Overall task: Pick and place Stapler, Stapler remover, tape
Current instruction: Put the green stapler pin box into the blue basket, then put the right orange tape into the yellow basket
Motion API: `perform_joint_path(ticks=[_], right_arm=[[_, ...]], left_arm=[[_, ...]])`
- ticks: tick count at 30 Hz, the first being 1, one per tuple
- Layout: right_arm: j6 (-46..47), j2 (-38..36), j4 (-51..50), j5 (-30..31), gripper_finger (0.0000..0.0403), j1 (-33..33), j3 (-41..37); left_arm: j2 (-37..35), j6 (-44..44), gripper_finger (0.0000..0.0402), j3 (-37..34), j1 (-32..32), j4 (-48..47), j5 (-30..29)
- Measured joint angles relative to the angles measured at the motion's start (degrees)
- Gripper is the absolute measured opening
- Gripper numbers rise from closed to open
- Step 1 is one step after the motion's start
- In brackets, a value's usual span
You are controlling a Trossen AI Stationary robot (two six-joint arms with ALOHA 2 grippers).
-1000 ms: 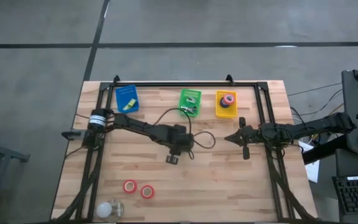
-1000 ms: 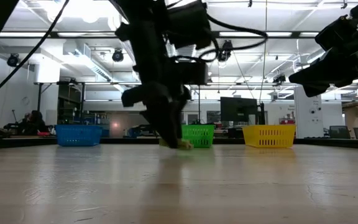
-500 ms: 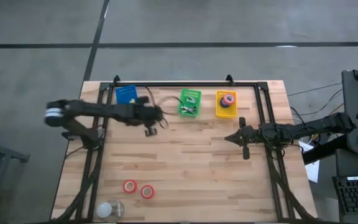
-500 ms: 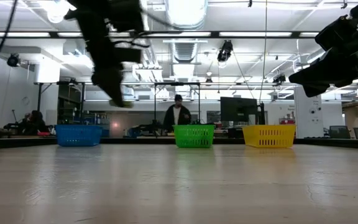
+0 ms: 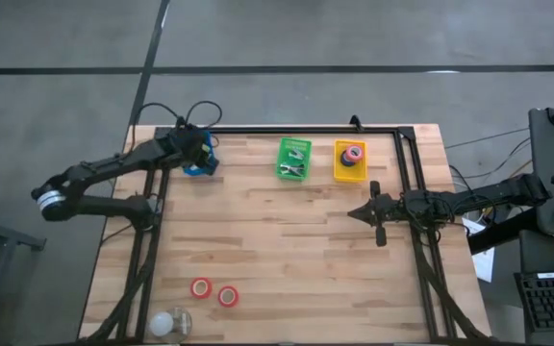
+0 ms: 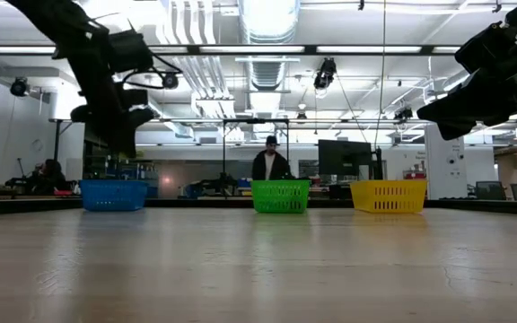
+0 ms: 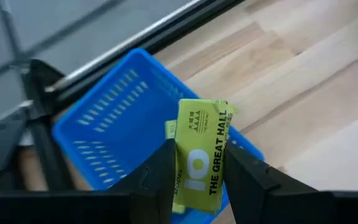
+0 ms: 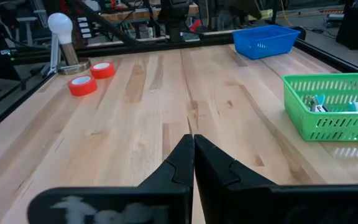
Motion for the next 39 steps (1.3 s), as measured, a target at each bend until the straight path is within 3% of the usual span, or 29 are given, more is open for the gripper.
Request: perform_joint_path(ticks=[2,12,22,28,33,39], right_arm=[[0.00,0.00,0.00,0.01,0.0009,0.00,0.00],[0.00,0.00,0.00,0.01,0.0009,0.02,0.00],[0.00,0.01,0.00,0.00,0.0009,0.01,0.01],[0.00,0.02,0.00,0.00,0.0009,0.02,0.01],[0.00,0.02,0.00,-0.02,0.0009,0.00,0.00],[0.00,0.02,0.00,0.01,0.0009,0.00,0.01]], left_arm=[[0.49,0.25,0.0117,-0.21,1.93,0.96,2.47],[4.21,0.06,0.0124,-0.31,3.42,3.04,3.05],[7.75,-2.03,0.0251,1.35,3.63,2.77,2.65],[4.02,-1.91,0.0270,4.72,1.85,2.17,8.64],[-1.68,0.56,0.0268,5.00,-4.58,1.23,14.51],[-4.90,-3.93,0.0268,4.76,-24.88,-0.10,15.17]])
